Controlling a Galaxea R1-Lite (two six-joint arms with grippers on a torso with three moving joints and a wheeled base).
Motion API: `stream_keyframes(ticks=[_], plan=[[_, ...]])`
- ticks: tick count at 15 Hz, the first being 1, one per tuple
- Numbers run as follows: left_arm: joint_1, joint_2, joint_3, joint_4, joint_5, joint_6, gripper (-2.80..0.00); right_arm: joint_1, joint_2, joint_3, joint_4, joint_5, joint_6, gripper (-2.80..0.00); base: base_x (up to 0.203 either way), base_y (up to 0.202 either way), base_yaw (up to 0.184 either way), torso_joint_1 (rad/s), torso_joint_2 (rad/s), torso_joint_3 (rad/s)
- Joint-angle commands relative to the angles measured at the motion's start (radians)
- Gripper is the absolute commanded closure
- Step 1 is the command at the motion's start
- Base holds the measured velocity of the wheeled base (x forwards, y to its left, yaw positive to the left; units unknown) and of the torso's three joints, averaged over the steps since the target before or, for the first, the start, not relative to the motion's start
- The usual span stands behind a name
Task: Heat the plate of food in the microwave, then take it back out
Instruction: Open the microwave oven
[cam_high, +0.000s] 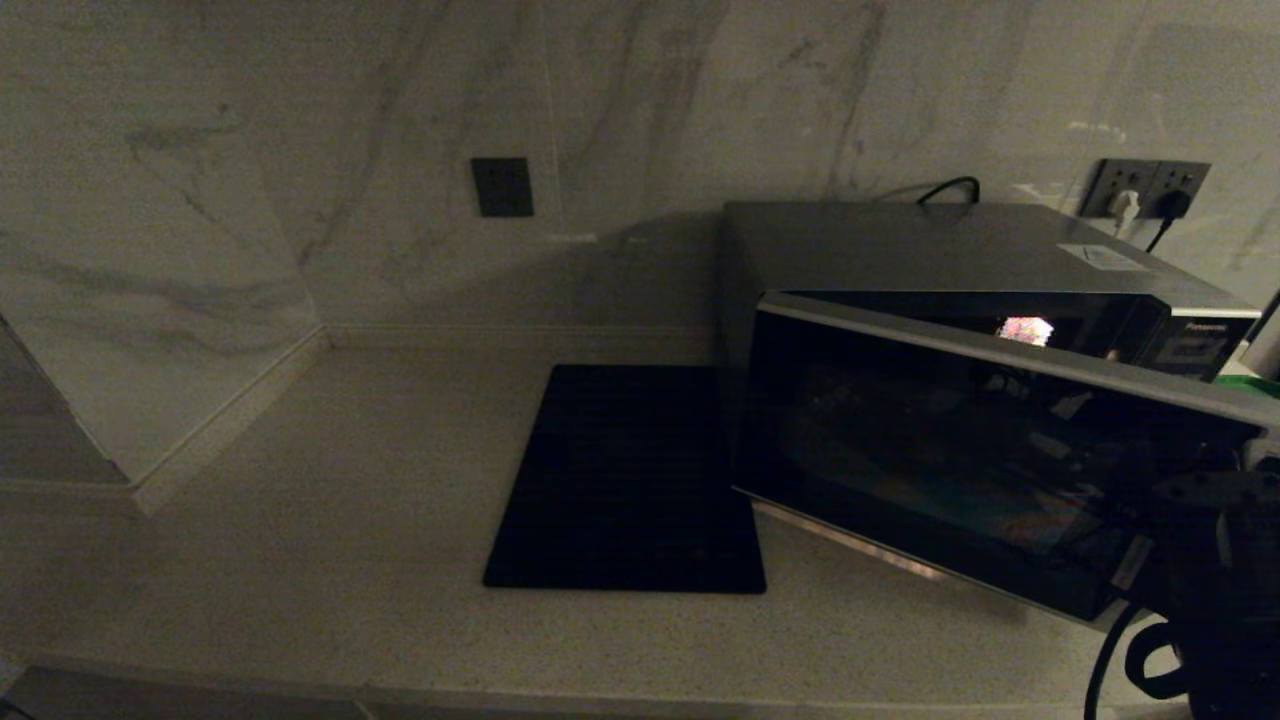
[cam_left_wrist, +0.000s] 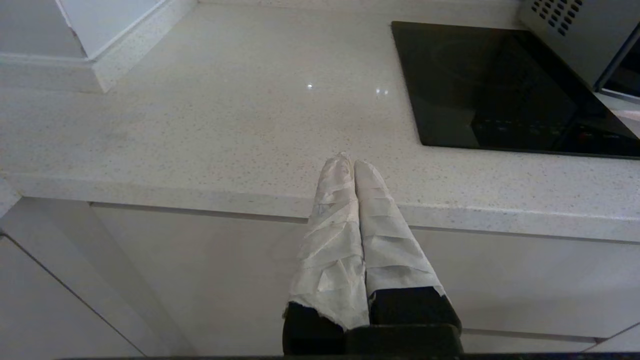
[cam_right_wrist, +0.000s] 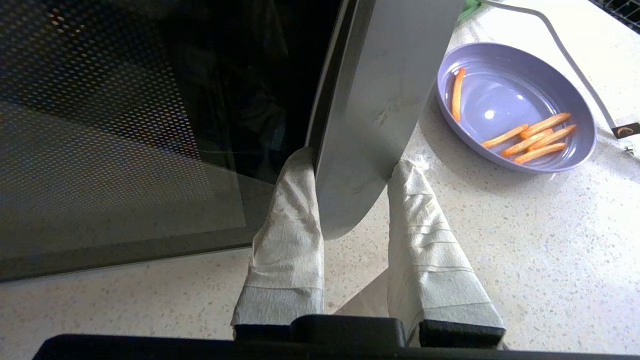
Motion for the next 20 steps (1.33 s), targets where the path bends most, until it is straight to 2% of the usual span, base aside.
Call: stream_keyframes(ticks=[1,9,18,19,20], plan=[[0.000,0.002,0.000,-0.001,0.000,-0.001,0.00,0.000,-0.014,0.011,-0.004,-0.013,0.003,0.00,0.000,0.000,0.000,0.000,0.00,0.000],[0.000,0.001,0.000,-0.001,0.000,-0.001,0.00,0.008,-0.123,0.106,-0.001,-0.011,-0.006,0.00,0.000,0.000,0.000,0.000,0.00,0.000],[0.000,0.001,0.000,-0.001,0.000,-0.001,0.00,0.006,-0.118,0.112,-0.001,-0.008,-0.004,0.00,0.000,0.000,0.000,0.000,0.00,0.000],[0.000,0.001,0.000,-0.001,0.000,-0.001,0.00,0.006,-0.113,0.114,-0.001,-0.008,-0.003,-2.08,0.000,0.000,0.000,0.000,0.00,0.000],[0.000,0.000,0.000,-0.001,0.000,-0.001,0.00,0.006,-0.113,0.114,-0.001,-0.008,-0.005,-2.80,0.000,0.000,0.000,0.000,0.00,0.000]])
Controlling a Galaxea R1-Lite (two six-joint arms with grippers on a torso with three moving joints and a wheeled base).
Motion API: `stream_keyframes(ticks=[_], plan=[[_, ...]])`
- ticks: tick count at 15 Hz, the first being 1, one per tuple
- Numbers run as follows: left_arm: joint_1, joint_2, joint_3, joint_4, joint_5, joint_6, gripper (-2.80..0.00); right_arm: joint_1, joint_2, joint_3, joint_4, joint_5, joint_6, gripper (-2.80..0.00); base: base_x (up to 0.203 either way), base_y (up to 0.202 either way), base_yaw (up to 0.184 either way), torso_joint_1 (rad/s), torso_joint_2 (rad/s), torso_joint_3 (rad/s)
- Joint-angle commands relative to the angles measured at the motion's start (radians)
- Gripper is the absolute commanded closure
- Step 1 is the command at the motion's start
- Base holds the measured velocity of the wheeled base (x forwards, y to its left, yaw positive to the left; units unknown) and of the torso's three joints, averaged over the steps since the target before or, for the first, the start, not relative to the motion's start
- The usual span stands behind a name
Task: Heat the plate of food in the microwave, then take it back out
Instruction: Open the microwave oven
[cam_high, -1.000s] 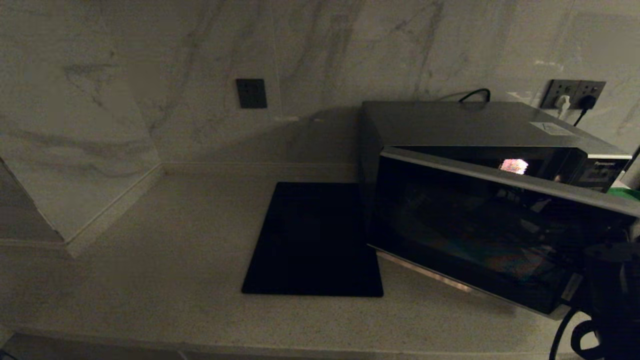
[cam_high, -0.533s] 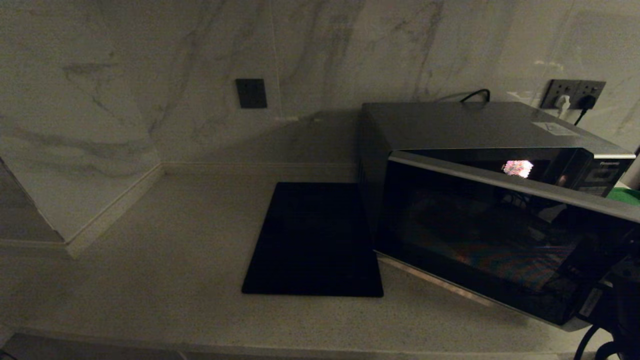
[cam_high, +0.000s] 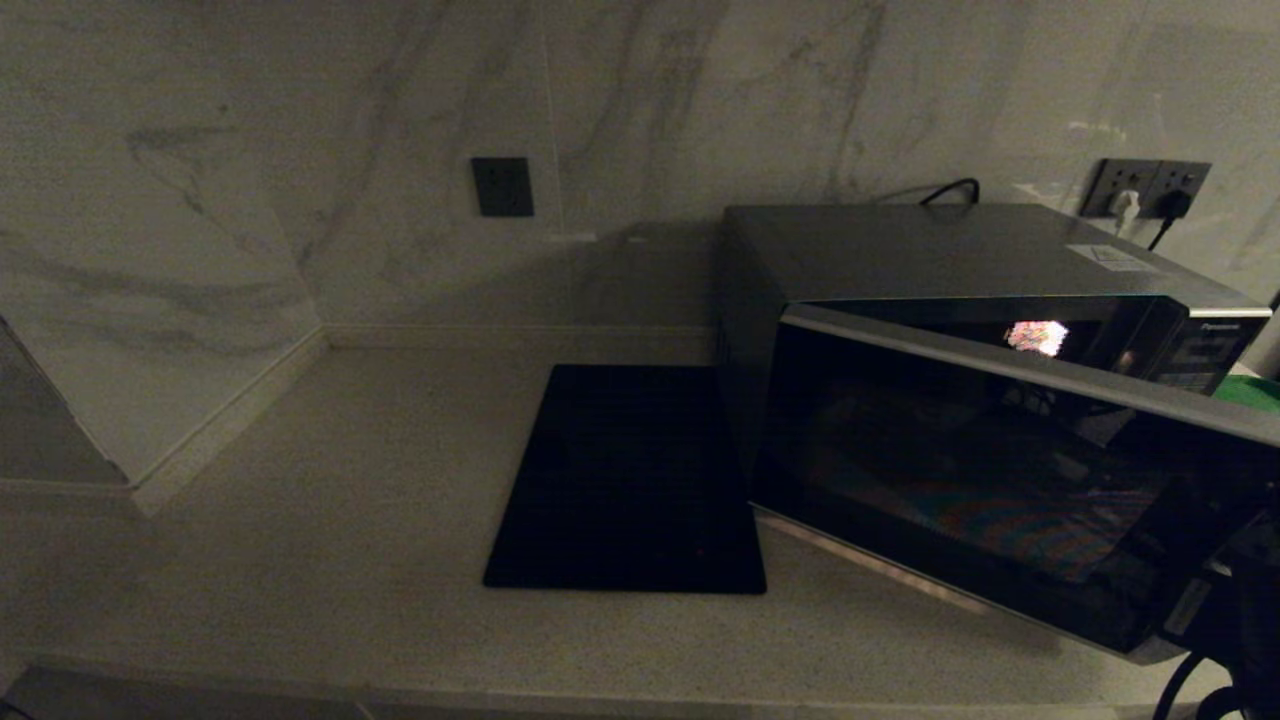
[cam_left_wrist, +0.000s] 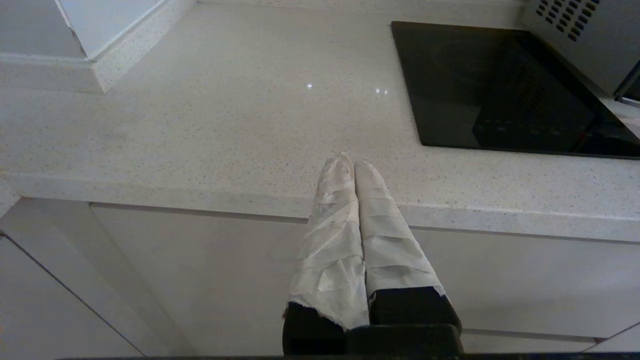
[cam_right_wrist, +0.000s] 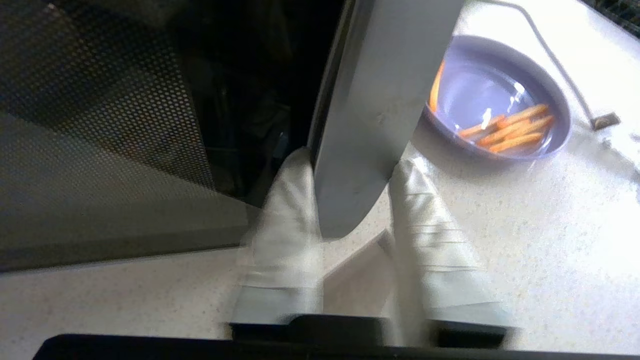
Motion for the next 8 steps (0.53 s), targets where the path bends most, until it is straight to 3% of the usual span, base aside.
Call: stream_keyframes(ticks=[1,8], plan=[[0.000,0.000,0.000,0.000,0.000,-0.001,0.00,0.000,0.007,0.002,0.002,0.001,0.005,-2.80,0.000,0.000,0.000,0.000,0.00,0.000],[0.000,0.001,0.000,0.000,0.000,-0.001,0.00,0.013,-0.056,-0.001,0.002,-0.001,-0.014,-2.80,0.000,0.000,0.000,0.000,0.00,0.000]])
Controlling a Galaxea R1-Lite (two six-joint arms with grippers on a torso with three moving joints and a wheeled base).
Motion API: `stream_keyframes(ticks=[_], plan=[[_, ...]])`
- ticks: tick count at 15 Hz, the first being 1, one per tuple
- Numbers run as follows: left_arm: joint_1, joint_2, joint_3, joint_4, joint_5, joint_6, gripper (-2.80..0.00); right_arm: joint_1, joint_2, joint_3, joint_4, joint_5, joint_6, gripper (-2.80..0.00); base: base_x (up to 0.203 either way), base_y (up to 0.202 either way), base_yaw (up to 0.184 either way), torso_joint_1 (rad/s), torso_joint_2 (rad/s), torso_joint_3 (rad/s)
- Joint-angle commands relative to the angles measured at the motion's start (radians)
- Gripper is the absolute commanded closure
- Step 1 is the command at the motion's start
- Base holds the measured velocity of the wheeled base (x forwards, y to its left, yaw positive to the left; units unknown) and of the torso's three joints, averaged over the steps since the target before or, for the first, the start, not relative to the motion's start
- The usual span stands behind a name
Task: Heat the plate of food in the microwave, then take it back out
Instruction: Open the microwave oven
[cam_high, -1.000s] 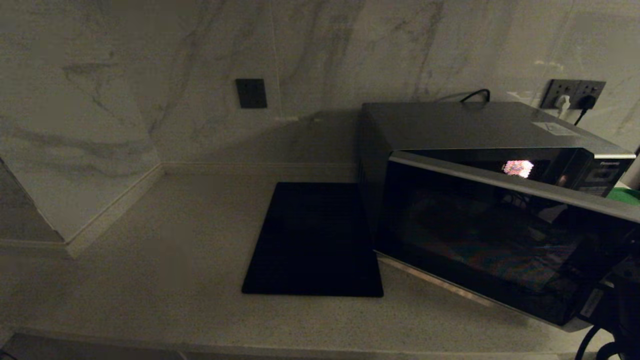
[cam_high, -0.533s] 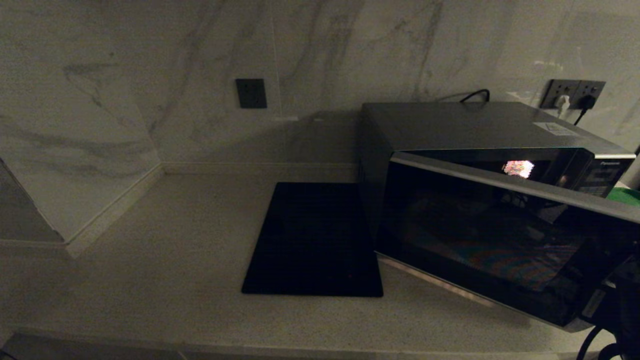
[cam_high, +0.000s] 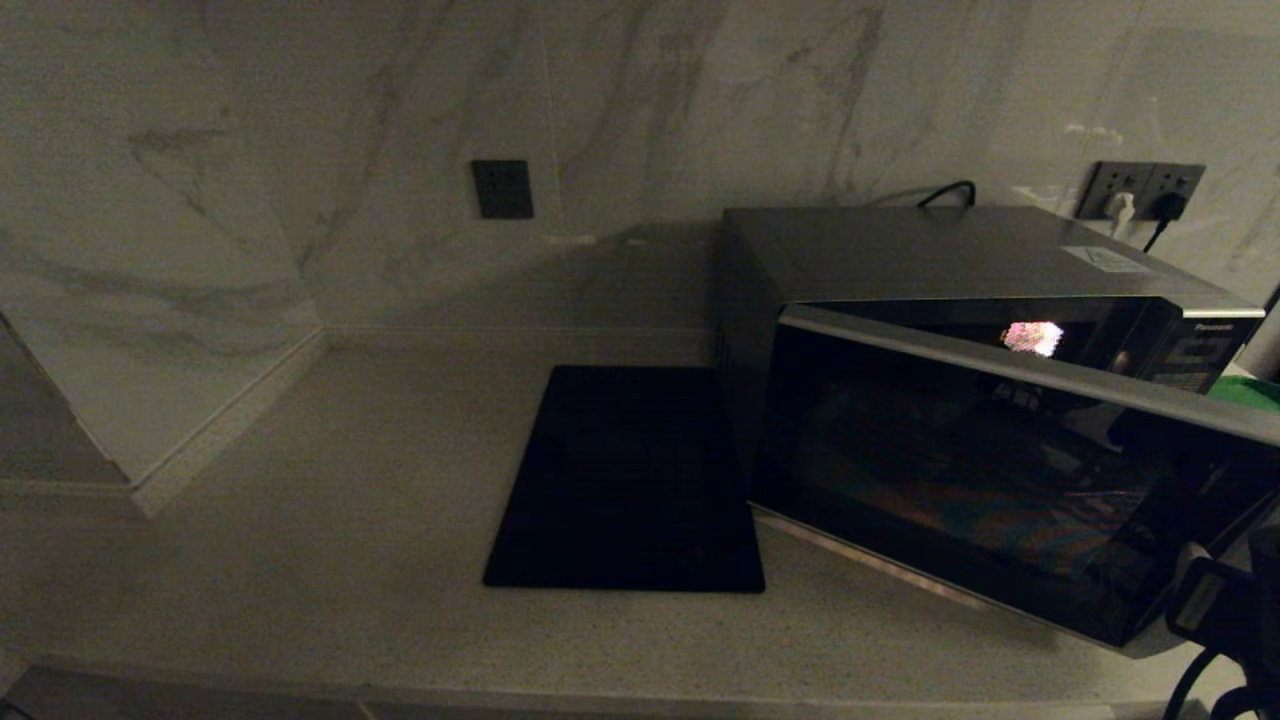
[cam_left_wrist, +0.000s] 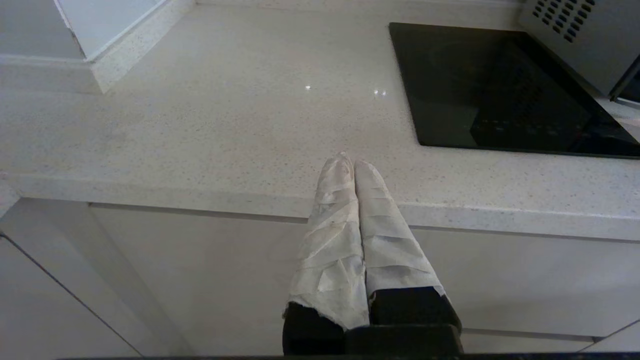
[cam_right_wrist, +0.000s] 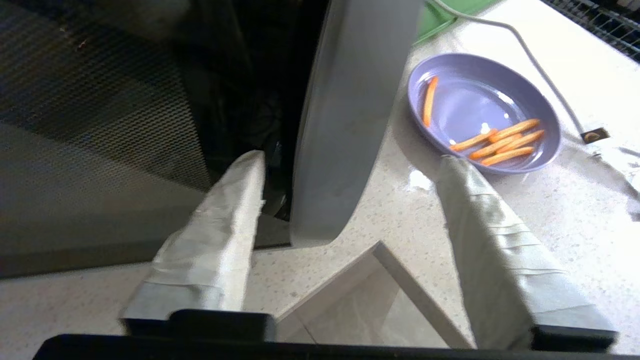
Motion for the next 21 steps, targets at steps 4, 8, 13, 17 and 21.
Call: stream_keyframes(ticks=[4,8,13,17,21], plan=[[0.000,0.000,0.000,0.000,0.001,-0.001,0.00,0.050,-0.191,-0.035,-0.002,-0.012,-0.150,-2.80,0.000,0.000,0.000,0.000,0.00,0.000],[0.000,0.002,0.000,0.000,0.001,-0.001,0.00,0.054,-0.312,-0.153,0.003,-0.010,-0.324,-2.80,0.000,0.000,0.000,0.000,0.00,0.000],[0.000,0.000,0.000,0.000,0.001,-0.001,0.00,0.060,-0.319,-0.489,0.175,-0.003,-0.446,-2.80,0.000,0.000,0.000,0.000,0.00,0.000],[0.000,0.000,0.000,0.000,0.001,-0.001,0.00,0.044,-0.156,-0.754,0.376,-0.009,-0.452,0.00,0.000,0.000,0.000,0.000,0.00,0.000],[0.001,0.000,0.000,0.000,0.001,-0.001,0.00,-0.026,-0.023,-0.940,0.558,0.006,-0.444,0.00,0.000,0.000,0.000,0.000,0.00,0.000]])
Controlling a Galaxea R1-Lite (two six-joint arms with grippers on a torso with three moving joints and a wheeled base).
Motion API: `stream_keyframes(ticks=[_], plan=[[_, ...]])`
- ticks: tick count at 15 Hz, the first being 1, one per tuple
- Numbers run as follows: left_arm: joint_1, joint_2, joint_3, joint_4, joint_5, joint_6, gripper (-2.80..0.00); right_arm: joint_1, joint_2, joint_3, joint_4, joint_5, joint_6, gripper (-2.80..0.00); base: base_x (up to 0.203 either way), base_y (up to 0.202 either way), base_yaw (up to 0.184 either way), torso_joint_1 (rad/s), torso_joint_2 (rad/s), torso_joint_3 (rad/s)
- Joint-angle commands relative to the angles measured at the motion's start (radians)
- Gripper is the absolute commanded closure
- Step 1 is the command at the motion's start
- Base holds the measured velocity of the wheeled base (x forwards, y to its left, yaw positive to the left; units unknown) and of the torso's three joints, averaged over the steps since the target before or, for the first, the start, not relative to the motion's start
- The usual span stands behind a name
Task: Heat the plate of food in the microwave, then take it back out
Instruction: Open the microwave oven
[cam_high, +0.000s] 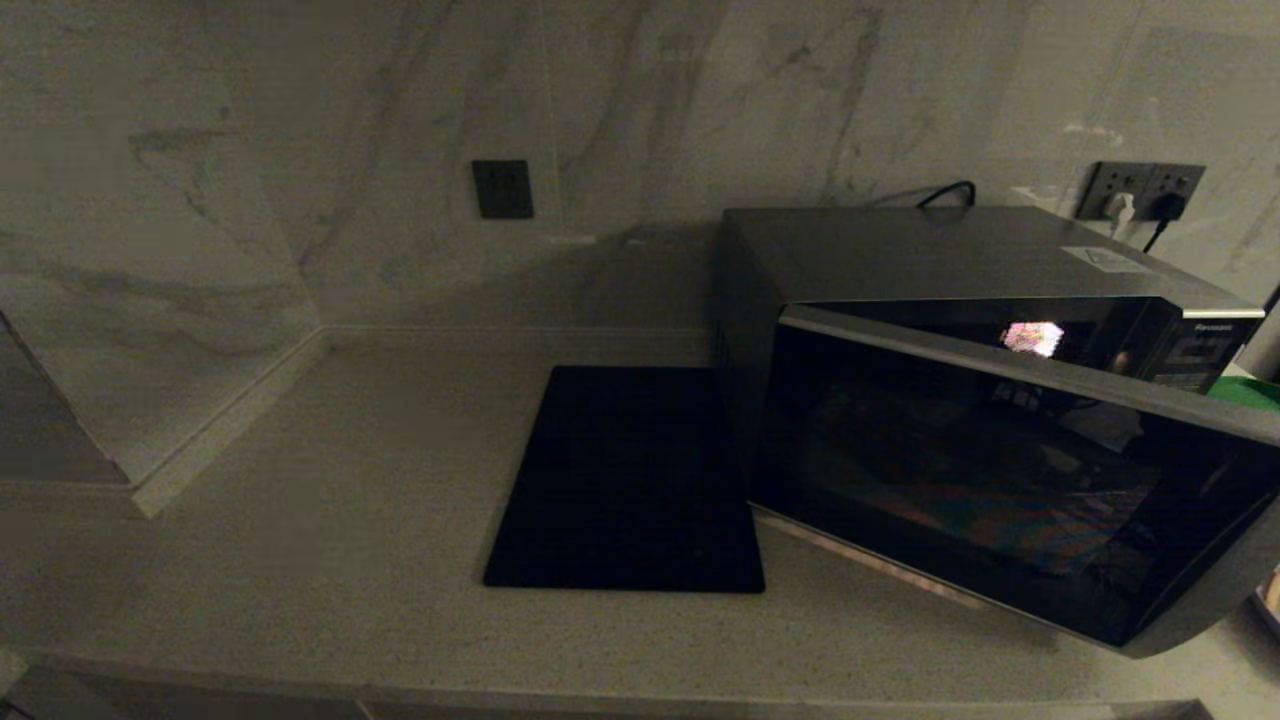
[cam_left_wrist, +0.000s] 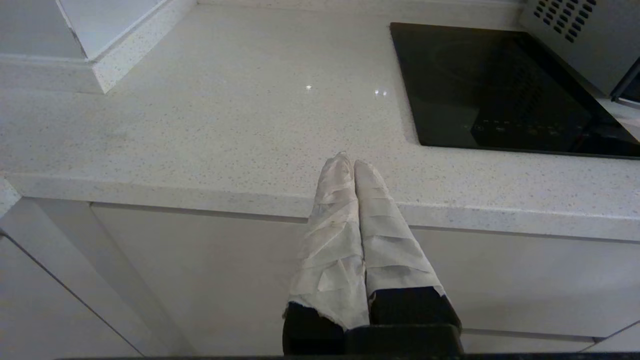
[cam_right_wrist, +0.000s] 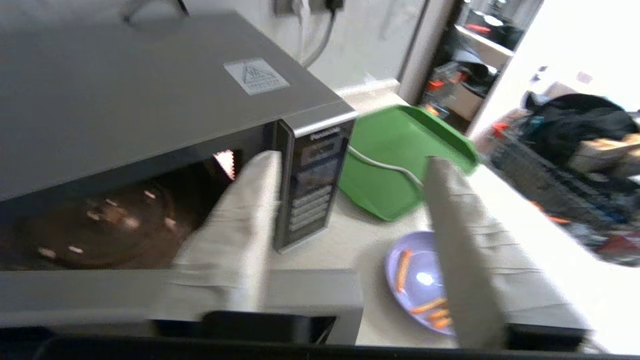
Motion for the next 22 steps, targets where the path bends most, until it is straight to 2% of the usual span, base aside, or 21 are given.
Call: stream_keyframes(ticks=[1,3,6,7,10,12,14,15,16,17,18,19,22], plan=[[0.000,0.000,0.000,0.000,0.001,-0.001,0.00,-0.065,0.111,-0.103,0.055,0.015,0.008,0.00,0.000,0.000,0.000,0.000,0.00,0.000],[0.000,0.001,0.000,0.000,0.001,-0.001,0.00,-0.137,0.168,-0.207,0.056,0.041,0.040,0.00,0.000,0.000,0.000,0.000,0.00,0.000],[0.000,0.001,0.000,0.000,0.001,-0.001,0.00,-0.164,0.220,-0.404,0.042,0.051,0.094,0.00,0.000,0.000,0.000,0.000,0.00,0.000],[0.000,0.000,0.000,0.000,0.001,-0.001,0.00,-0.167,0.224,-0.425,0.075,0.054,0.108,0.00,0.000,0.000,0.000,0.000,0.00,0.000],[0.000,0.000,0.000,0.000,0.001,-0.001,0.00,-0.178,0.217,-0.451,0.228,0.075,0.187,0.00,0.000,0.000,0.000,0.000,0.00,0.000],[0.000,0.000,0.000,0.000,0.001,-0.001,0.00,-0.193,0.228,-0.501,0.420,0.118,0.299,0.00,0.000,0.000,0.000,0.000,0.00,0.000],[0.000,0.001,0.000,0.000,0.001,-0.001,0.00,-0.226,0.259,-0.615,0.644,0.212,0.434,0.00,0.000,0.000,0.000,0.000,0.00,0.000],[0.000,0.000,0.000,0.000,0.001,-0.001,0.00,-0.252,0.278,-0.689,0.770,0.297,0.500,0.00,0.000,0.000,0.000,0.000,0.00,0.000],[0.000,0.000,0.000,0.000,0.001,-0.001,0.00,-0.283,0.297,-0.751,0.889,0.425,0.555,0.00,0.000,0.000,0.000,0.000,0.00,0.000],[0.000,0.000,0.000,0.000,0.001,-0.001,0.00,-0.313,0.311,-0.787,0.954,0.535,0.586,0.00,0.000,0.000,0.000,0.000,0.00,0.000],[0.000,0.001,0.000,0.000,0.001,-0.001,0.00,-0.353,0.322,-0.804,0.988,0.639,0.603,0.00,0.000,0.000,0.000,0.000,0.00,0.000],[0.000,0.000,0.000,0.000,0.001,-0.001,0.00,-0.387,0.343,-0.813,1.007,0.708,0.612,0.00,0.000,0.000,0.000,0.000,0.00,0.000],[0.000,0.001,0.000,0.000,0.001,-0.001,0.00,-0.427,0.394,-0.820,1.047,0.812,0.616,0.00,0.000,0.000,0.000,0.000,0.00,0.000]])
